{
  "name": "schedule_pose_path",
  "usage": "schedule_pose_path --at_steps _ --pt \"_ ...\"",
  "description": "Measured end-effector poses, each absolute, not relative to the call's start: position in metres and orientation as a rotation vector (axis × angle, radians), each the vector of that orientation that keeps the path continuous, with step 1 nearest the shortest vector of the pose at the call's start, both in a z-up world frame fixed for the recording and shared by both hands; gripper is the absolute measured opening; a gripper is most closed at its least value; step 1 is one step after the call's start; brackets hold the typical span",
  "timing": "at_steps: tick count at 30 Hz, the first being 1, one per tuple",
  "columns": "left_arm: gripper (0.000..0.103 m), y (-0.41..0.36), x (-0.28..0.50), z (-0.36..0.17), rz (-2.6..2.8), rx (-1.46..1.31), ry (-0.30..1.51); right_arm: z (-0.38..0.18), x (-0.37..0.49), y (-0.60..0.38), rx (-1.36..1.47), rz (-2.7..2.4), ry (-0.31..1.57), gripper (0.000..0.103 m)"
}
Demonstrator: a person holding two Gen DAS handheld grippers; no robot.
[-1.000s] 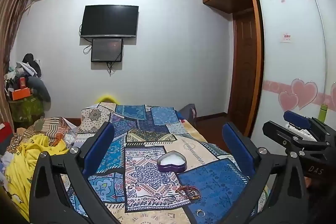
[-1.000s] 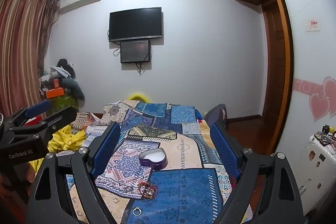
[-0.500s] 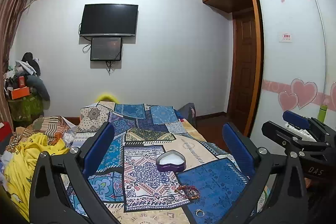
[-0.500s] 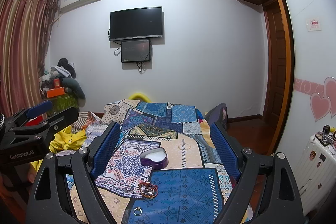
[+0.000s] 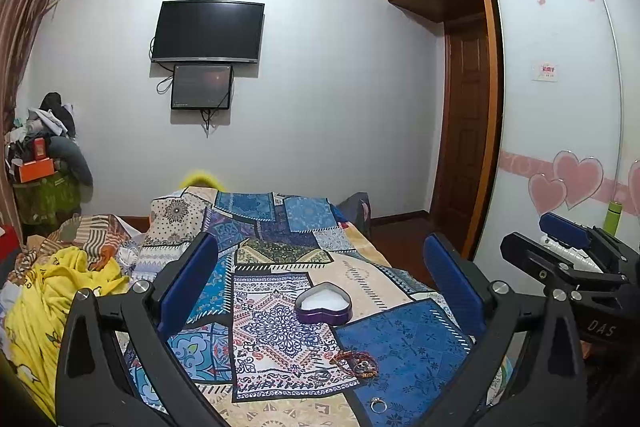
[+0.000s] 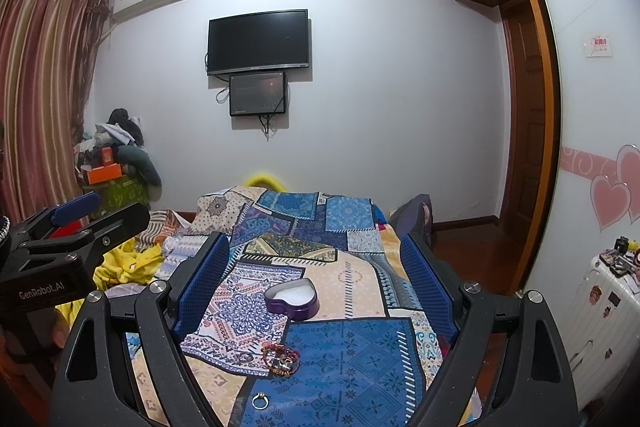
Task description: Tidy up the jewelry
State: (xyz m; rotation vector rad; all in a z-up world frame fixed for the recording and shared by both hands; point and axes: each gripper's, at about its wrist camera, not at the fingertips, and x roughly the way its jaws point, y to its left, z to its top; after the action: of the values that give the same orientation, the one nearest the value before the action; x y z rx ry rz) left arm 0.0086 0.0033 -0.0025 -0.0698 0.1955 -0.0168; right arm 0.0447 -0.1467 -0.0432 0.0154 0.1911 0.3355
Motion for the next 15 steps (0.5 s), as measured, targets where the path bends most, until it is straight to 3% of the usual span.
schedule_pose_path --at_steps 15 --pt "0.103 0.0052 0.0106 -0.0062 -0.020 -0.078 0.207 -0.0428 0.0454 -0.1477 0.015 0.341 0.198 0.085"
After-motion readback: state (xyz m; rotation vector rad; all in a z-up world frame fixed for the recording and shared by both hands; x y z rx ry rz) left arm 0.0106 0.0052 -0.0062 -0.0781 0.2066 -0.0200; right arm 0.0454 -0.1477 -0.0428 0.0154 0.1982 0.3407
